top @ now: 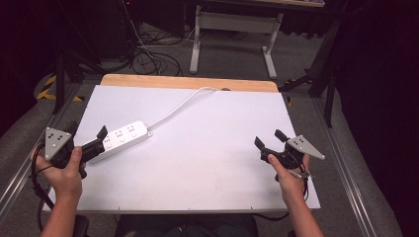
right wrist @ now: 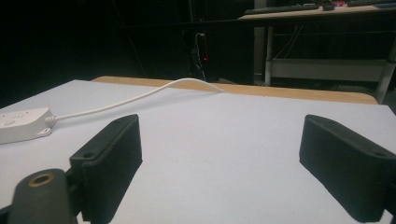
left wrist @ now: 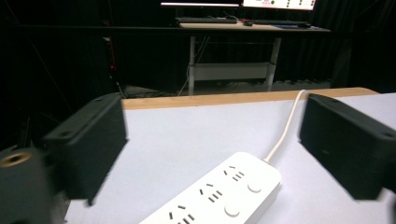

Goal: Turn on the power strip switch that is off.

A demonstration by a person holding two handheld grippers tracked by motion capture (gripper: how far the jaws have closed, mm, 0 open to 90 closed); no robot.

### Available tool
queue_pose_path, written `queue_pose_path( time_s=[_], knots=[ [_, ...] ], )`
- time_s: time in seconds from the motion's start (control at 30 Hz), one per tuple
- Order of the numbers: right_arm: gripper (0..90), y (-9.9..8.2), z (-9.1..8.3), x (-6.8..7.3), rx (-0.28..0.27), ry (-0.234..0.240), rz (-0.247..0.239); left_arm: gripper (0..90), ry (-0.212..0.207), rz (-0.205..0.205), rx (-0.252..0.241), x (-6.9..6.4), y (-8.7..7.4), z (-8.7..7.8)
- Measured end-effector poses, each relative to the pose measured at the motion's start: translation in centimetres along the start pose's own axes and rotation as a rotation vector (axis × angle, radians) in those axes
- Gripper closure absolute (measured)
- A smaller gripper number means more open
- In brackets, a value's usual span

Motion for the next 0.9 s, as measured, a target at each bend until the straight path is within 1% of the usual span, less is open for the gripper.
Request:
queue_pose_path(
  time_s=[0.1, 0.43, 0.57, 0.73, 0.9],
  knots=[
    [13.6, 0.0, 0.0, 0.01, 0.0, 0.001, 0.0, 1.4, 0.007, 0.005, -0.003, -0.03, 0.0, 0.01],
    [12.8, 0.05, -0.02, -0.02, -0.004, -0.001, 0.0, 1.6, 0.003, 0.0, 0.003, 0.09, -0.24, 0.09],
    [10.4, 0.15, -0.07, -0.04, -0.013, -0.001, -0.006, 1.6, -0.001, 0.0, 0.005, 0.06, -0.28, 0.12],
    [4.3, 0.24, -0.12, -0.02, -0.022, 0.001, -0.005, 1.6, 0.001, 0.004, 0.005, 0.07, -0.31, 0.14],
    [3.2, 0.25, -0.14, 0.05, -0.024, 0.008, -0.014, 1.7, -0.001, 0.006, 0.007, 0.07, -0.36, 0.16]
  ],
)
Point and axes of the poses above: each handheld gripper's, and its own axes: z roughly forward along the jaws, y roughly out of its top, x roughly to its left, the point moved 7 cm from there along z, roughly forward along the jaws
